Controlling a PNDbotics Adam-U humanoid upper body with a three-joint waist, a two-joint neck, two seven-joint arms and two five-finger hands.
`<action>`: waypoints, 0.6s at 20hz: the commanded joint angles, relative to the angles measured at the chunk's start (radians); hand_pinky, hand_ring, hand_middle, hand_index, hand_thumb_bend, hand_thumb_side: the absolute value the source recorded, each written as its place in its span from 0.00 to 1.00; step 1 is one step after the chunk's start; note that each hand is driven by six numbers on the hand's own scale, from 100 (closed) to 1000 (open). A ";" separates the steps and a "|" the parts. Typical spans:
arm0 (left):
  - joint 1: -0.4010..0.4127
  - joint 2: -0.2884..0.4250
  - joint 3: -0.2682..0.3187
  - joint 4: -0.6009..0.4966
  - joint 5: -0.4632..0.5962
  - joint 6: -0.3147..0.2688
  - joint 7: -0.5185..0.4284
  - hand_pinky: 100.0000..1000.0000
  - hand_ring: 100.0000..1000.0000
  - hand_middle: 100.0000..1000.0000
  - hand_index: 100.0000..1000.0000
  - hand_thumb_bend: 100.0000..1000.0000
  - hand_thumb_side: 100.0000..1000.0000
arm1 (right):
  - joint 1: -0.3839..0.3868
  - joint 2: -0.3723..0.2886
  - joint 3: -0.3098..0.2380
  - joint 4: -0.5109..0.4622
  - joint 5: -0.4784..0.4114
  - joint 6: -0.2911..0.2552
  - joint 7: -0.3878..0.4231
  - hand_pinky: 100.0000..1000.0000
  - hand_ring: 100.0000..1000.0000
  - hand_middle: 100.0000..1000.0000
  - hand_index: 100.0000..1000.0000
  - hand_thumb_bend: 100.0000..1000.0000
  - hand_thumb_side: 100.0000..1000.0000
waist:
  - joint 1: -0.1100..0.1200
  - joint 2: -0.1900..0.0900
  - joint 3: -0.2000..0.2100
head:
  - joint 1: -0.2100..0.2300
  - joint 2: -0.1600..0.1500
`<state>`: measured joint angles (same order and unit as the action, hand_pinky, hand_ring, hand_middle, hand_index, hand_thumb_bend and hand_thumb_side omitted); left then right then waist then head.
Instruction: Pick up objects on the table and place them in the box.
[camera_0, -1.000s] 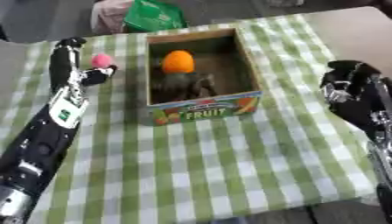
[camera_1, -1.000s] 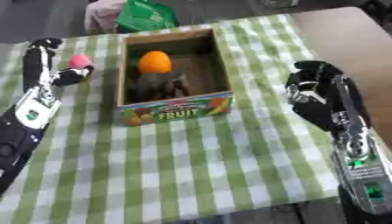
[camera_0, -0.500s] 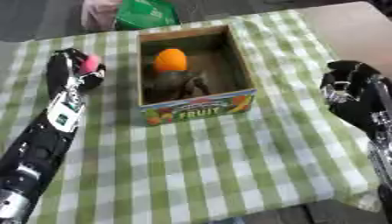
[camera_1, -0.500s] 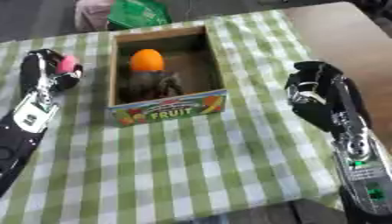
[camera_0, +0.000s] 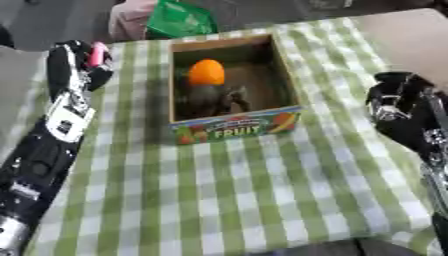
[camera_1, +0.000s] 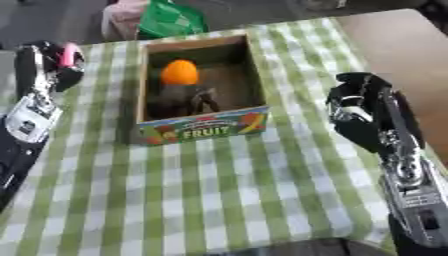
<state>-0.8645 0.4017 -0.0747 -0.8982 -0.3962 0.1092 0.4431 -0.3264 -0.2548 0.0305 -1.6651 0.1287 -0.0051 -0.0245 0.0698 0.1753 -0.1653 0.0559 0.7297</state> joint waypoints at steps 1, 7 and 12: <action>-0.022 0.049 -0.046 -0.095 0.049 -0.018 -0.051 0.52 0.37 0.32 0.46 0.17 0.00 | -0.007 -0.012 -0.008 -0.011 -0.002 0.001 0.000 0.60 0.62 0.51 0.69 0.00 0.11 | 0.000 -0.023 0.006 | -0.004 0.004; -0.043 0.030 -0.153 -0.199 0.048 -0.047 -0.156 0.54 0.38 0.33 0.47 0.21 0.00 | -0.006 -0.010 -0.003 -0.012 -0.001 0.001 0.005 0.60 0.62 0.51 0.69 0.00 0.11 | 0.003 -0.026 0.009 | -0.002 0.004; -0.075 -0.032 -0.216 -0.191 -0.019 -0.090 -0.241 0.55 0.41 0.36 0.49 0.30 0.01 | -0.009 -0.008 0.001 -0.011 -0.003 0.000 0.009 0.60 0.62 0.51 0.69 0.00 0.11 | 0.000 -0.024 -0.006 | 0.003 0.001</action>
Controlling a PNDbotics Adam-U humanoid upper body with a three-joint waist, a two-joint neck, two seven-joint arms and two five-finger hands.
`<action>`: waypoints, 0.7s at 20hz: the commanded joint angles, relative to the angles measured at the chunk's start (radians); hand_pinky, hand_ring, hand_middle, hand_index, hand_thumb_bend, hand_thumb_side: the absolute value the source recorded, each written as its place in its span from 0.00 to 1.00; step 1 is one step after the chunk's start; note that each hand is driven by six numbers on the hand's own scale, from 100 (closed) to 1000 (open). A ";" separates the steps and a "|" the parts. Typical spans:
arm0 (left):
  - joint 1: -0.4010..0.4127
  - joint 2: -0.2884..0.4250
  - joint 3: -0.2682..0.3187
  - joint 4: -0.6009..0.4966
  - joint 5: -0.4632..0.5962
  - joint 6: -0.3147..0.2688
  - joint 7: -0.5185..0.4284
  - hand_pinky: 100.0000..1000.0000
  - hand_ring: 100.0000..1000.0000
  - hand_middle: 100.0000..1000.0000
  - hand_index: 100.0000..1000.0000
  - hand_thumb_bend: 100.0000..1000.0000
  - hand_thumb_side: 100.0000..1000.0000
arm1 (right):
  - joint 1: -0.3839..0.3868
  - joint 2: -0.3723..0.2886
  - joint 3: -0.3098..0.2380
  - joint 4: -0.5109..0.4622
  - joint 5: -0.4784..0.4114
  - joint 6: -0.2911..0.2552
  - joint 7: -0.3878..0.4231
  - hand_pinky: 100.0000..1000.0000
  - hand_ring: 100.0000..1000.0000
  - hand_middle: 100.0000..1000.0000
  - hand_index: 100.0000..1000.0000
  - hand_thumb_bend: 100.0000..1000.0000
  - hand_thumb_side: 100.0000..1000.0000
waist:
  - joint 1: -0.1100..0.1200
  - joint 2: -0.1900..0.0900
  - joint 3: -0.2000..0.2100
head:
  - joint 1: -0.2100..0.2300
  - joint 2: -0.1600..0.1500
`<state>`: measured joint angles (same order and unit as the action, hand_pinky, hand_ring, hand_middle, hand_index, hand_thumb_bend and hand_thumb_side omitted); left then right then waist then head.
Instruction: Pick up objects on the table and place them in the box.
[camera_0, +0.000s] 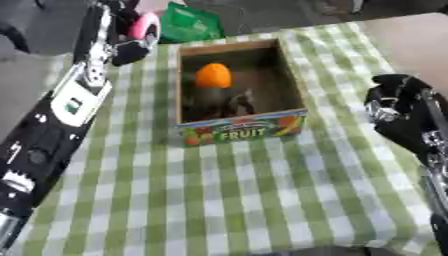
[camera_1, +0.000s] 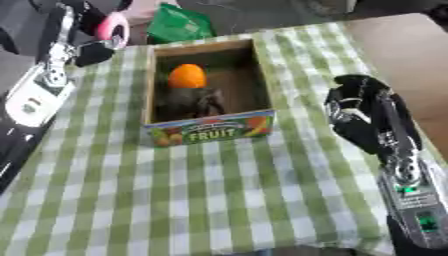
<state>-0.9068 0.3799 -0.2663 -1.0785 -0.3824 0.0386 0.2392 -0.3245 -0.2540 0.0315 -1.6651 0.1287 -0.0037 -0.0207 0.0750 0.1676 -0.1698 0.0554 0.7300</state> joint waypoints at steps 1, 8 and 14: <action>-0.036 -0.024 -0.037 0.000 -0.049 -0.031 -0.053 0.56 0.42 0.38 0.51 0.34 0.01 | -0.012 -0.008 0.001 -0.011 -0.003 -0.002 0.006 0.60 0.62 0.51 0.69 0.00 0.11 | -0.006 -0.015 -0.006 | 0.005 -0.001; -0.032 -0.108 -0.085 0.094 -0.157 -0.141 -0.171 0.61 0.52 0.48 0.60 0.72 0.00 | -0.017 -0.004 0.004 -0.011 -0.006 -0.003 0.011 0.60 0.62 0.51 0.69 0.00 0.11 | -0.010 -0.012 -0.029 | 0.009 -0.007; -0.022 -0.110 -0.019 0.062 -0.169 -0.188 -0.271 0.73 0.71 0.68 0.73 1.00 0.44 | -0.016 -0.002 0.003 -0.011 -0.007 -0.003 0.010 0.60 0.62 0.51 0.69 0.00 0.11 | -0.014 -0.013 -0.027 | 0.003 -0.008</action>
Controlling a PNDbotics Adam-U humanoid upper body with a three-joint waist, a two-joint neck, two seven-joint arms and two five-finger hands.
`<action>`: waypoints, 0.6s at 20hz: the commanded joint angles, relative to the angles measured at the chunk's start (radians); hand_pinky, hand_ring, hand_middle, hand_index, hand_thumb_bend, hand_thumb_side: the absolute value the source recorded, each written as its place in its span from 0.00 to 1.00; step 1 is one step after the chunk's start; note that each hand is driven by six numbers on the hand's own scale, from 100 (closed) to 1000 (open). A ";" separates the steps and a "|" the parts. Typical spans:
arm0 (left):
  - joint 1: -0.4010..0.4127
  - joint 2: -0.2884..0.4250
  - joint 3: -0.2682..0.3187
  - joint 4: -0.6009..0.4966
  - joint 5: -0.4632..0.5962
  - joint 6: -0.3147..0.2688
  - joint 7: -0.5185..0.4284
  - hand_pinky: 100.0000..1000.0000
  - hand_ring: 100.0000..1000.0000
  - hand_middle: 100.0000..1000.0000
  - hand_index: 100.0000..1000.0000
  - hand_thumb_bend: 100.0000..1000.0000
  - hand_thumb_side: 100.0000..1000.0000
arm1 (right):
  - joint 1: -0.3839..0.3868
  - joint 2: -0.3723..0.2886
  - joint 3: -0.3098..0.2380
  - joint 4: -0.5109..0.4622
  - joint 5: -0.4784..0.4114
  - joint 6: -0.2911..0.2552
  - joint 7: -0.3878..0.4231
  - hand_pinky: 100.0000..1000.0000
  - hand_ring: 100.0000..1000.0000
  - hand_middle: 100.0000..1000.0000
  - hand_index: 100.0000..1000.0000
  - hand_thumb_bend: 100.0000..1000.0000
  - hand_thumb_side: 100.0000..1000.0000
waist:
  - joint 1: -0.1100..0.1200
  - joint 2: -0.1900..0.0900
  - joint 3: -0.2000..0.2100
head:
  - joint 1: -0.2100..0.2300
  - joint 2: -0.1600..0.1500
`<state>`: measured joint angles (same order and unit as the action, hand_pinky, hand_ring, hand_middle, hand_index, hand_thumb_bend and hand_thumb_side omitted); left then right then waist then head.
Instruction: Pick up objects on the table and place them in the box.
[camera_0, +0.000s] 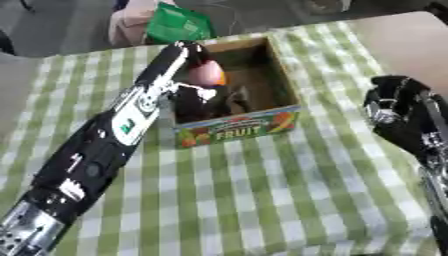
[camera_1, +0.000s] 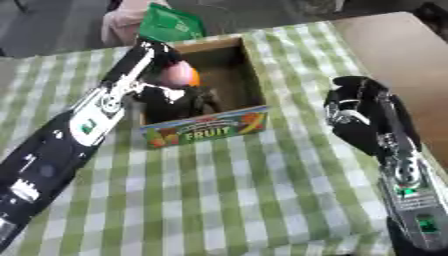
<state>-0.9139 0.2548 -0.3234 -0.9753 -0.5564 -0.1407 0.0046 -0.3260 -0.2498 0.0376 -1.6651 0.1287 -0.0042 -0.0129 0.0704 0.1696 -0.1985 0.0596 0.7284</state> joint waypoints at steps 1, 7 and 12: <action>-0.014 0.021 0.056 -0.065 0.018 -0.003 -0.052 0.73 0.71 0.70 0.74 1.00 0.46 | -0.013 -0.006 -0.004 -0.011 -0.007 -0.002 0.002 0.60 0.62 0.51 0.69 0.00 0.11 | -0.010 -0.016 0.004 | -0.002 -0.006; 0.009 0.062 0.171 -0.226 0.115 0.020 -0.006 0.73 0.71 0.70 0.73 0.97 0.47 | -0.006 -0.004 -0.009 -0.010 -0.007 -0.001 -0.003 0.60 0.63 0.51 0.69 0.00 0.11 | -0.015 -0.020 0.032 | -0.015 -0.004; 0.097 0.147 0.223 -0.361 0.198 0.027 0.076 0.71 0.68 0.65 0.72 0.89 0.38 | -0.002 -0.006 -0.016 -0.010 -0.007 -0.001 -0.009 0.60 0.63 0.51 0.69 0.00 0.11 | -0.020 -0.022 0.064 | -0.027 -0.001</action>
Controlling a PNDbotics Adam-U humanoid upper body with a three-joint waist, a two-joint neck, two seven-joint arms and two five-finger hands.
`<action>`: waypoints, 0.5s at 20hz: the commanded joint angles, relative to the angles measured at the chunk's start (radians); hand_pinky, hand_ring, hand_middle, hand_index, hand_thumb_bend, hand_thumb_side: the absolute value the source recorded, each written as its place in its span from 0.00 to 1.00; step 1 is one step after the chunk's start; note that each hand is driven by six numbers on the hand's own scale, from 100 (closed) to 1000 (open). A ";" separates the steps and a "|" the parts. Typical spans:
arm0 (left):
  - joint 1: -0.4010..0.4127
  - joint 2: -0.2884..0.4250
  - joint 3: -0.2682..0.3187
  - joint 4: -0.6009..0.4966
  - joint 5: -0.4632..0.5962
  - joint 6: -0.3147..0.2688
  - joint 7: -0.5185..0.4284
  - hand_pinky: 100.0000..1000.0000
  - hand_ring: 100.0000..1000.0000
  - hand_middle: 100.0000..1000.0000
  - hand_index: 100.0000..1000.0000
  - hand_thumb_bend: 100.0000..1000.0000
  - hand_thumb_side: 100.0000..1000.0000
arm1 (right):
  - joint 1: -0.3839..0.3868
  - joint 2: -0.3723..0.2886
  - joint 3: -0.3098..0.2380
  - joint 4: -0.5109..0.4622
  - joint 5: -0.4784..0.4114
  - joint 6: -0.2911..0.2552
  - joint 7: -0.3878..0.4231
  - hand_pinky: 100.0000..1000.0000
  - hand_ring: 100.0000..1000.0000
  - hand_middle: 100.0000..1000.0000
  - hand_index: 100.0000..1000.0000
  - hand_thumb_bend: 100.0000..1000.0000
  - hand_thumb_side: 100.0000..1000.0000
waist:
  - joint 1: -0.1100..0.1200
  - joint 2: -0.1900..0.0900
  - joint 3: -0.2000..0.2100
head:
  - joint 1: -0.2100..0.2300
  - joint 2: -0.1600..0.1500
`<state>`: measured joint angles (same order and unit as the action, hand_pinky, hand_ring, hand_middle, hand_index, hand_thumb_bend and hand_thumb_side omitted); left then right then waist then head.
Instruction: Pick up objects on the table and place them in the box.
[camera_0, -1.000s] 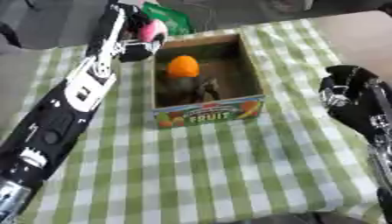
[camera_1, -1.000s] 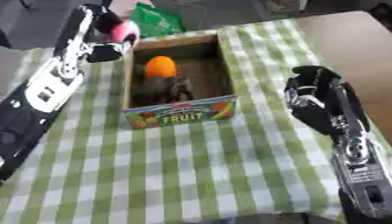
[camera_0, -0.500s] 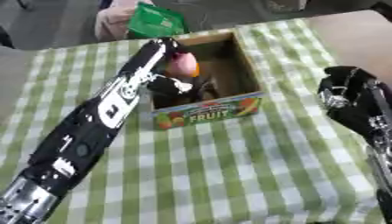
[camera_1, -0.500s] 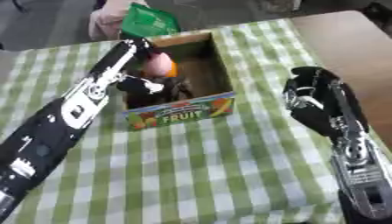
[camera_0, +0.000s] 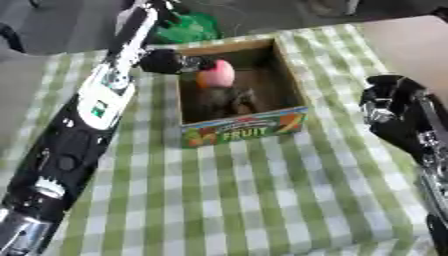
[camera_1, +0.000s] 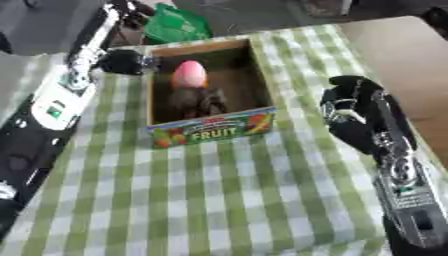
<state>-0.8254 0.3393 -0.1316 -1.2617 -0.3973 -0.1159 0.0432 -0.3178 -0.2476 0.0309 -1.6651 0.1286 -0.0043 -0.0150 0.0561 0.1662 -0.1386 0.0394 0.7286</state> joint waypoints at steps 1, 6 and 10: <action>0.033 0.080 0.040 -0.101 0.055 0.006 0.053 0.70 0.67 0.64 0.71 0.88 0.34 | -0.011 -0.009 -0.011 -0.011 -0.006 -0.001 -0.008 0.60 0.63 0.51 0.69 0.00 0.11 | -0.007 -0.018 0.012 | -0.009 -0.001; 0.170 0.123 0.087 -0.240 0.141 0.061 0.086 0.68 0.64 0.60 0.70 0.73 0.17 | -0.019 -0.016 -0.020 -0.014 -0.005 -0.001 -0.017 0.60 0.63 0.51 0.69 0.00 0.10 | -0.016 -0.009 0.053 | -0.025 -0.005; 0.280 0.099 0.138 -0.338 0.208 0.127 0.090 0.68 0.62 0.58 0.69 0.63 0.10 | -0.038 -0.024 -0.021 -0.019 -0.002 -0.002 -0.017 0.60 0.63 0.51 0.68 0.00 0.08 | -0.022 -0.003 0.076 | -0.029 -0.007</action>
<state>-0.5350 0.4239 -0.0183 -1.5550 -0.2107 -0.0071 0.1300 -0.3399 -0.2510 0.0182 -1.6655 0.1286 -0.0055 -0.0292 0.0353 0.1756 -0.0616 0.0139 0.7284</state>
